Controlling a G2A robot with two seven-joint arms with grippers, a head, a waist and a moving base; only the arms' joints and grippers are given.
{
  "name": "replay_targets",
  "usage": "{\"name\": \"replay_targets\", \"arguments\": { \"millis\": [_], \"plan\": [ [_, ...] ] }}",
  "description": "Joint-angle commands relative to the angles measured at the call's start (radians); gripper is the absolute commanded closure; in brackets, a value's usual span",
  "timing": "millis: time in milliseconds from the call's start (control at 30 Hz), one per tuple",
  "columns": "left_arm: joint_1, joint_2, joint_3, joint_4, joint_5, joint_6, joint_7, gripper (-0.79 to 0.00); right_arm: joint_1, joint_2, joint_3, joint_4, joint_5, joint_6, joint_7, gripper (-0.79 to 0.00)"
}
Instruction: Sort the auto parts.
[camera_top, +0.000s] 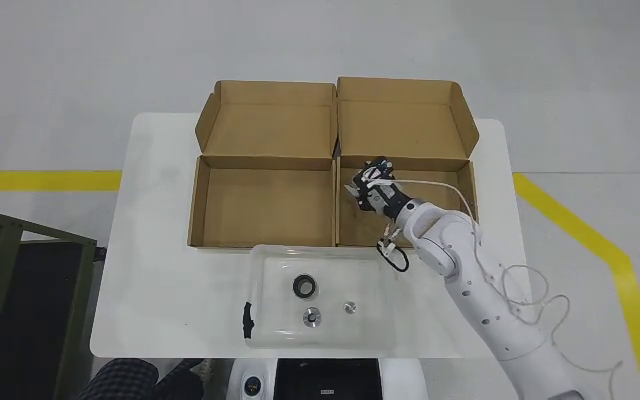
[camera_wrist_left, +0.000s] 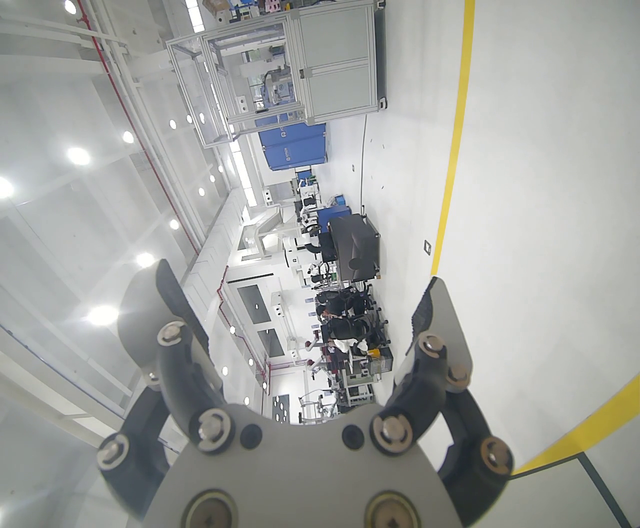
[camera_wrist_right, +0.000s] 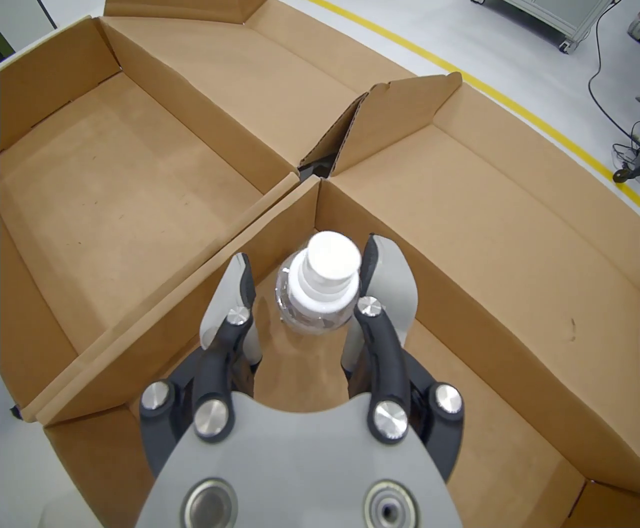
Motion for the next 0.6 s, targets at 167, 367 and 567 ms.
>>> {"name": "replay_targets", "arguments": {
  "millis": [167,367,567],
  "plan": [
    [0.000,0.000,0.000,0.000,0.000,0.000,0.000,-0.785,-0.037,0.006,0.040,-0.070,-0.008,0.009,-0.008,-0.785],
    [0.000,0.000,0.000,0.000,0.000,0.000,0.000,-0.785,-0.113,0.023,0.109,-0.200,-0.027,-0.023,0.005,-0.785],
    [0.000,0.000,0.000,0.000,0.000,0.000,0.000,-0.785,-0.213,0.045,0.182,-0.354,-0.029,-0.128,0.069,-0.785]
  ]
}}
